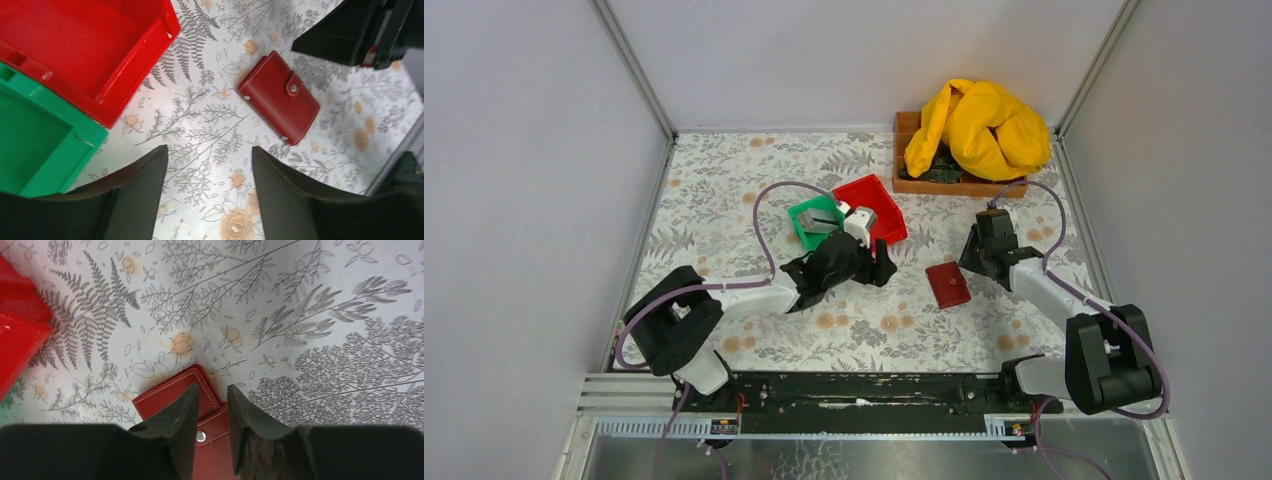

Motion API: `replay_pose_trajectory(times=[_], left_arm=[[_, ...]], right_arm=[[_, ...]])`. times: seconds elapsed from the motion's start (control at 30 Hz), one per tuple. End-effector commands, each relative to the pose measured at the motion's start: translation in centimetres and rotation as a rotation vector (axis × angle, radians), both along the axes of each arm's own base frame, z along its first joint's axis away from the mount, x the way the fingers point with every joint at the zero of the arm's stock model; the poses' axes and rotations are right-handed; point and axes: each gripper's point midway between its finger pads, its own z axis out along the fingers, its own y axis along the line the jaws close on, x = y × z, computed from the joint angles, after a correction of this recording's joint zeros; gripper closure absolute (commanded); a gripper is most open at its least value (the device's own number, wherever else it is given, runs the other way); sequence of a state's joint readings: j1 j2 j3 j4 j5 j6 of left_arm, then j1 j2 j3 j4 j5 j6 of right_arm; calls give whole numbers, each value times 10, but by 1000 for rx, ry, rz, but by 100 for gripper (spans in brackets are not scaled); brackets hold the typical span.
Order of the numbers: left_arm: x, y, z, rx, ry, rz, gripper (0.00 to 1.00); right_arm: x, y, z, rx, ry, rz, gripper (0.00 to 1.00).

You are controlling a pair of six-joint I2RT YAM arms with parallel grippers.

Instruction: Take the credit cards out of the card holder

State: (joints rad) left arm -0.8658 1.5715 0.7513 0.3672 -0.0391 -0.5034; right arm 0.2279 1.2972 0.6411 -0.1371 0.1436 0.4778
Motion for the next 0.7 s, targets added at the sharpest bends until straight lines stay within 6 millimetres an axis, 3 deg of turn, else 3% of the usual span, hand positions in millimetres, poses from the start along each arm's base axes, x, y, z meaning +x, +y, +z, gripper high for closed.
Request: replay_pose_trajectory(times=[0.0, 0.13, 0.4, 0.67], left_arm=[[-1, -13, 27, -80, -64, -38, 25], [-4, -16, 29, -88, -61, -59, 18], [-5, -17, 28, -87, -61, -54, 19], [-6, -19, 26, -82, -60, -51, 20]], right_arm=[[-6, 21, -5, 104, 23, 76, 61], [-18, 38, -11, 182, 44, 157, 49], [-43, 57, -11, 308, 41, 218, 49], [-46, 47, -13, 260, 40, 195, 49]])
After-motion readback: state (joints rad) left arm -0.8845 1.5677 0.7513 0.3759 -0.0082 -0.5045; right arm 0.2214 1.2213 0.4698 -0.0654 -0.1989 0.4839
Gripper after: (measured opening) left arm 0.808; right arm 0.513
